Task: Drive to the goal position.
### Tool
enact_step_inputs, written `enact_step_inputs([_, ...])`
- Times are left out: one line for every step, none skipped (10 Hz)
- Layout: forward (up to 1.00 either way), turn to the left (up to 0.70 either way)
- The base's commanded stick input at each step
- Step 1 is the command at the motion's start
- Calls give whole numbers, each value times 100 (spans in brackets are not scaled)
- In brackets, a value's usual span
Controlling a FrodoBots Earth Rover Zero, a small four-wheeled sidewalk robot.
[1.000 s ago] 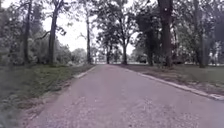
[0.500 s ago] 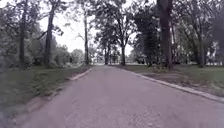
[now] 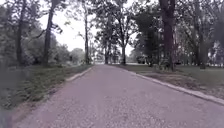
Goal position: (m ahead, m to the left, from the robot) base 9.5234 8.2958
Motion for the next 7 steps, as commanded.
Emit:
enact_step_inputs([70,0])
enact_step_inputs([70,0])
enact_step_inputs([70,0])
enact_step_inputs([70,0])
enact_step_inputs([70,2])
enact_step_inputs([70,14])
enact_step_inputs([70,14])
